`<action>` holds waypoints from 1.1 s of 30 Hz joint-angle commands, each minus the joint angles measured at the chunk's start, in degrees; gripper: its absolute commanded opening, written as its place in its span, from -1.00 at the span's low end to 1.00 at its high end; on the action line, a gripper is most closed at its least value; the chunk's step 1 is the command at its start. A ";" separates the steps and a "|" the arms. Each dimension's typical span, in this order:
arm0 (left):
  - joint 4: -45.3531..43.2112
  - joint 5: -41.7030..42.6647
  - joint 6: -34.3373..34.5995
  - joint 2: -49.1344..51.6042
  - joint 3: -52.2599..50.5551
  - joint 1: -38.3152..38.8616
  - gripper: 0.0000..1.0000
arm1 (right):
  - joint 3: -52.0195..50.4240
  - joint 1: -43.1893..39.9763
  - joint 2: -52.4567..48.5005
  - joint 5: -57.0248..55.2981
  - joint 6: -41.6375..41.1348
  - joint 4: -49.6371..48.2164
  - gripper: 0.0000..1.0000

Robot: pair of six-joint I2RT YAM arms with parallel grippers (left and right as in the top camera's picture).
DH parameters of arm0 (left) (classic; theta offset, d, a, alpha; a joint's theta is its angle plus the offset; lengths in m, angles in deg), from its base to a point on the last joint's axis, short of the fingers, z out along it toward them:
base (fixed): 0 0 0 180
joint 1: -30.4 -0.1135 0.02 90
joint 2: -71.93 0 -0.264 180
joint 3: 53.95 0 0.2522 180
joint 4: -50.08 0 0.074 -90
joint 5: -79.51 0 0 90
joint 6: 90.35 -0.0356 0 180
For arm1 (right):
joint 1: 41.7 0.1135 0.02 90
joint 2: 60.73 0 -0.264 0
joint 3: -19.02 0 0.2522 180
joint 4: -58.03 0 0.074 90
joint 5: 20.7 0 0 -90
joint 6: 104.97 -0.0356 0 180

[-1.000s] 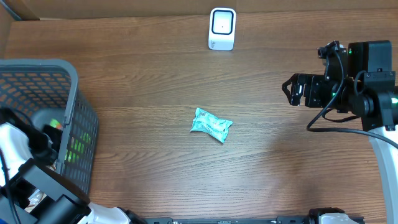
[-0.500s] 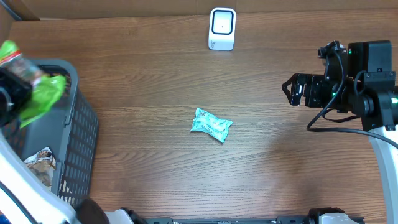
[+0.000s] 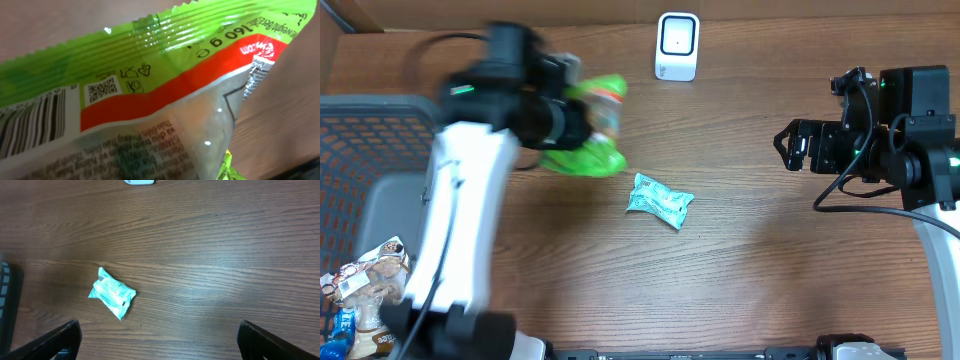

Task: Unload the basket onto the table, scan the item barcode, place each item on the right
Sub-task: 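Carry the green snack bag out and release it beside the mint packet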

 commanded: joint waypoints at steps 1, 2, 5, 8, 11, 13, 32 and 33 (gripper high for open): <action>-2.93 -2.71 -1.44 5.97 -5.14 4.52 -0.91 | 1.31 -0.20 -0.02 0.50 0.02 -0.22 1.00; -4.70 -2.71 -0.68 9.40 -6.80 6.36 -0.91 | 1.29 -0.20 -0.02 0.50 0.02 -0.44 1.00; -6.56 -2.60 0.24 15.91 -8.41 9.11 -0.92 | 1.29 -0.20 -0.02 0.50 0.02 -0.59 1.00; -6.71 -1.84 0.15 21.22 -8.39 10.91 -0.70 | 1.29 -0.20 -0.02 0.48 0.02 -0.59 1.00; -6.32 -0.59 -0.02 24.06 -8.28 11.58 -0.26 | 1.29 -0.20 -0.02 0.48 0.02 -0.74 1.00; -5.51 -0.85 -0.07 23.50 -7.37 11.45 -0.23 | 1.29 -0.20 -0.02 0.50 0.02 -0.76 1.00; 20.06 -12.48 6.38 2.58 34.34 -7.19 0.54 | 1.29 -0.20 -0.02 0.50 0.02 -0.61 1.00; 21.99 -15.21 8.09 0.87 34.32 -9.70 0.54 | 1.29 -0.20 -0.02 0.50 0.02 -0.61 1.00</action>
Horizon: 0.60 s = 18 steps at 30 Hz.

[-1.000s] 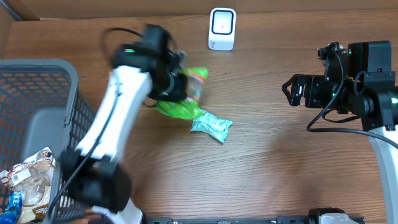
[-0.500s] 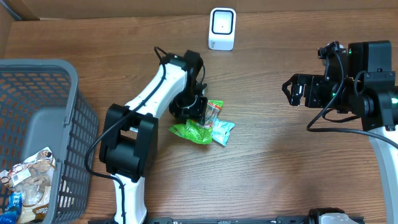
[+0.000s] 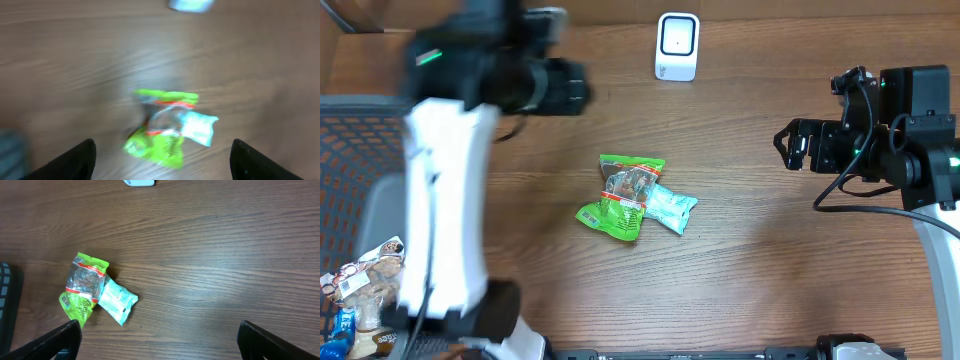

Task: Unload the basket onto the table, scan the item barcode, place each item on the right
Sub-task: 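Carry the green snack bag out and release it beside the mint packet, then reach the left gripper into the basket and grasp the dried mushroom bag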

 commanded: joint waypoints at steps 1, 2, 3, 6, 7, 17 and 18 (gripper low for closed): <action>4.98 -11.34 6.73 -5.31 1.40 -7.65 0.55 | 1.29 -0.20 -0.02 0.50 0.04 -0.26 1.00; 4.94 -12.52 6.99 -6.51 0.98 -9.92 0.56 | 1.29 -0.20 -0.02 0.50 0.04 -0.26 1.00; 4.94 -12.50 7.15 -8.28 -0.11 -12.81 0.61 | 1.29 -0.20 -0.02 0.50 0.04 -0.28 1.00; 4.94 -13.07 9.38 -11.78 -2.93 -21.84 0.61 | 1.29 -0.20 -0.02 0.50 0.04 -0.24 1.00; 4.94 -12.96 10.21 -12.74 -4.46 -26.16 0.61 | 1.29 -0.20 -0.02 0.50 0.04 -0.17 1.00; -6.80 -13.55 16.87 -13.90 -35.23 -54.01 0.56 | 1.29 -0.20 -0.02 0.50 0.04 -0.96 1.00; -8.85 -13.55 17.51 -13.90 -38.23 -55.49 0.56 | 1.29 -0.20 -0.02 0.50 0.04 -0.94 1.00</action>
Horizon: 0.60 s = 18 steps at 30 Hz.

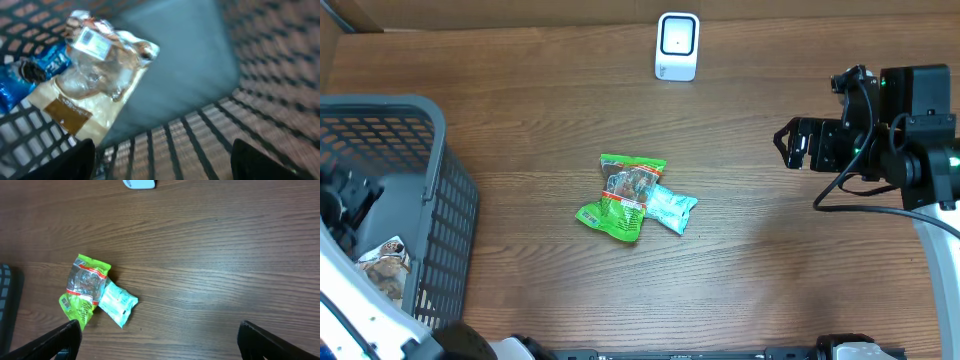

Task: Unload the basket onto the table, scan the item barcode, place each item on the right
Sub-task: 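Reach the left gripper into the basket and grasp the dried mushroom bag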

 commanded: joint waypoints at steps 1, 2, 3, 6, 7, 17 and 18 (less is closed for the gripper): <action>-6.21 -0.79 4.76 -0.15 -11.74 -5.90 0.55 | 1.29 -0.20 -0.02 0.50 0.07 -0.28 1.00; -7.98 -0.74 6.01 -0.17 -14.34 -7.23 0.55 | 1.29 -0.20 -0.02 0.50 0.04 -0.24 1.00; -10.97 -0.72 8.24 -0.15 -18.97 -9.90 0.57 | 1.29 -0.20 -0.02 0.52 0.04 -0.24 1.00; -15.45 -0.57 9.33 -0.15 -24.98 -13.51 0.58 | 1.29 -0.20 -0.02 0.55 0.04 -0.33 1.00; -17.05 -0.61 9.33 -0.15 -26.88 -14.51 0.58 | 1.29 -0.20 -0.07 0.52 0.04 -0.33 1.00; -24.59 -11.32 16.35 -0.17 -35.12 -16.11 0.89 | 1.22 -0.15 -1.31 0.52 0.02 -0.26 1.00; -25.75 -11.41 16.33 -0.17 -35.82 -16.09 0.89 | 1.14 -0.15 -1.36 0.55 0.04 -0.31 1.00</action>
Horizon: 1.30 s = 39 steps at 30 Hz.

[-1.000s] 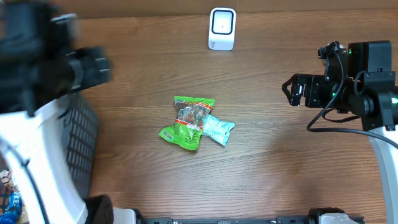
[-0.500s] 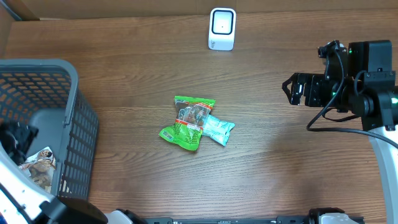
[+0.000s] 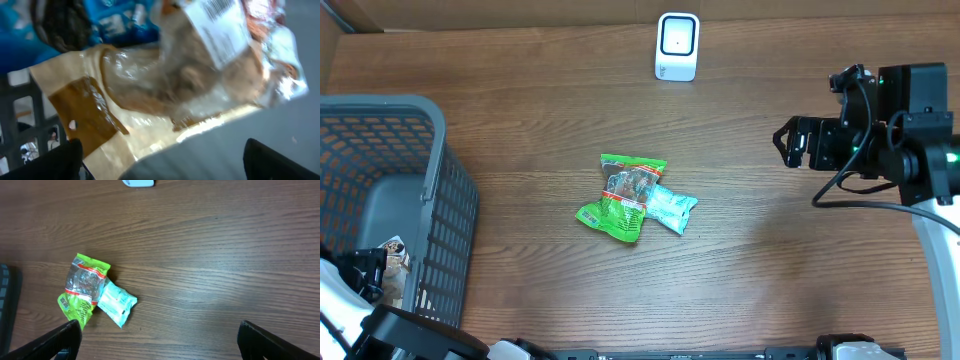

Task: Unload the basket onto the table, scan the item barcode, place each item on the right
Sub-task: 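Reach the left gripper into the basket and grasp the dried mushroom bag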

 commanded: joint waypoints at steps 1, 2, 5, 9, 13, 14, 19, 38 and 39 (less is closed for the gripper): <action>-2.93 -5.18 3.34 -0.66 -2.80 0.02 0.90 | 1.07 -0.17 -0.50 0.55 0.02 -0.22 1.00; -4.39 -5.66 3.26 -0.66 -3.67 0.04 0.89 | 1.05 -0.17 -0.61 0.55 0.02 -0.20 1.00; -9.57 -6.05 0.63 -0.66 -6.51 0.04 0.90 | 1.03 -0.17 -0.83 0.55 0.02 -0.15 1.00; -15.04 -5.99 -3.56 -0.66 -10.21 0.04 0.89 | 1.03 -0.17 -0.87 0.55 0.02 -0.15 1.00; -20.20 -3.10 -4.96 -0.66 -13.97 0.09 0.87 | 1.03 -0.17 -0.87 0.55 0.02 -0.20 1.00; -21.44 -1.99 -5.73 -0.66 -14.67 0.11 0.87 | 1.03 -0.17 -0.87 0.55 0.02 -0.20 1.00; -28.79 1.90 -10.86 -0.61 -19.85 1.60 0.86 | 1.03 -0.17 -0.87 0.55 0.02 -0.13 1.00; -34.60 5.77 -12.57 -0.57 -21.16 15.04 -0.92 | 1.03 -0.17 -0.87 0.55 0.02 -0.15 1.00; -33.79 6.49 -12.55 -0.57 -20.20 14.99 -0.92 | 1.03 -0.17 -0.87 0.52 0.02 -0.15 1.00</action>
